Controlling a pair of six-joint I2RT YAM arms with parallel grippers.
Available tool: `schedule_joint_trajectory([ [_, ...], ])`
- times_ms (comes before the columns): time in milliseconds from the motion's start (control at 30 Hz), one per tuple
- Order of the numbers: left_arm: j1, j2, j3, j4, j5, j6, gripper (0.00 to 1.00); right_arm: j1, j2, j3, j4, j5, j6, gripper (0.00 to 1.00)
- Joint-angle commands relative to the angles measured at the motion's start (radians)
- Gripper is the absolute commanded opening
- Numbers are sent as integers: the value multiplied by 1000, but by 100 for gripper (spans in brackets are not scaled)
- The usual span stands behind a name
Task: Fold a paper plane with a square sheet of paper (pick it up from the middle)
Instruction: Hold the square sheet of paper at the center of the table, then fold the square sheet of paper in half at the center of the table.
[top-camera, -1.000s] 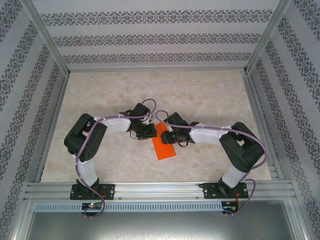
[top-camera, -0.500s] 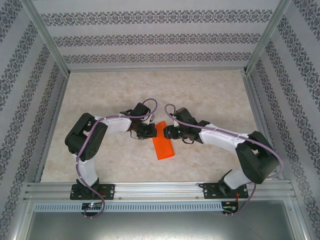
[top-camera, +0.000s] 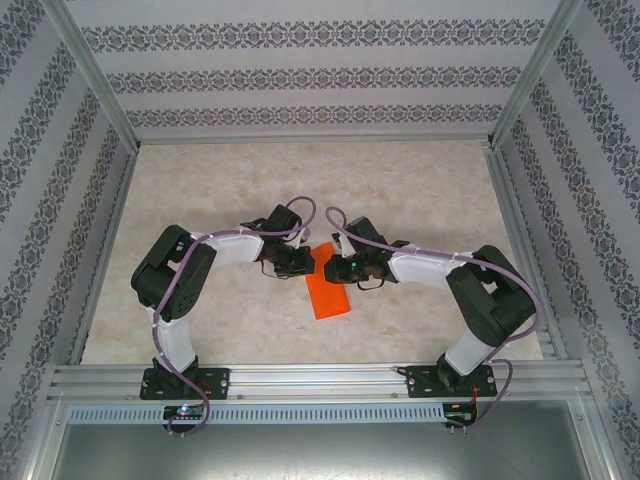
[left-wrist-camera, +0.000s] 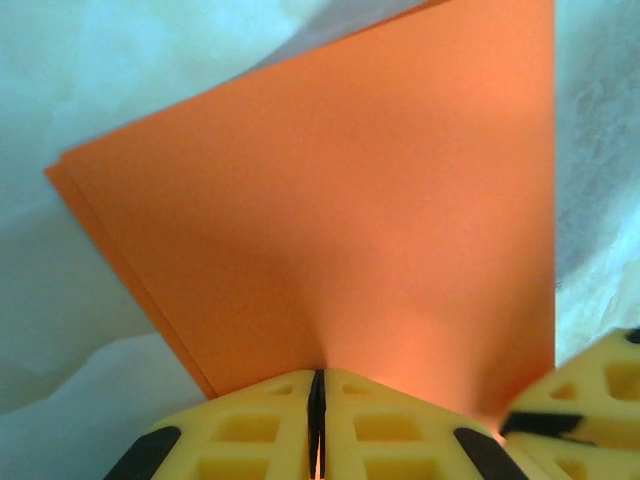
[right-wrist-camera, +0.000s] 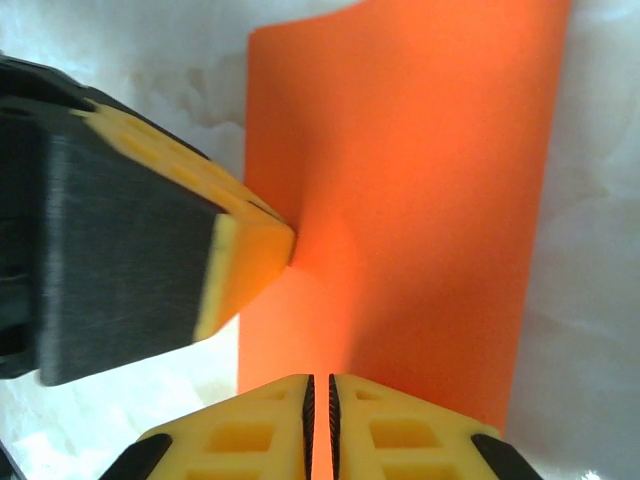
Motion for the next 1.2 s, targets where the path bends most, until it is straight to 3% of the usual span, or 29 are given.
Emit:
schedule_joint_trajectory([
  [0,-13,73,-30,-68,-99,31,13,-24,32,21,30,-31,-18,14],
  [400,-14,96,-23,-75,-120,41,13,-49,68,16,13,-26,-24,14],
  [767,-13,115,-15,-82,-127,50,13,-81,71,43,103,-100,26,14],
  [1167,-11,114,-23,-84,-131,56,12,-135,146,25,87,-58,-29,12],
])
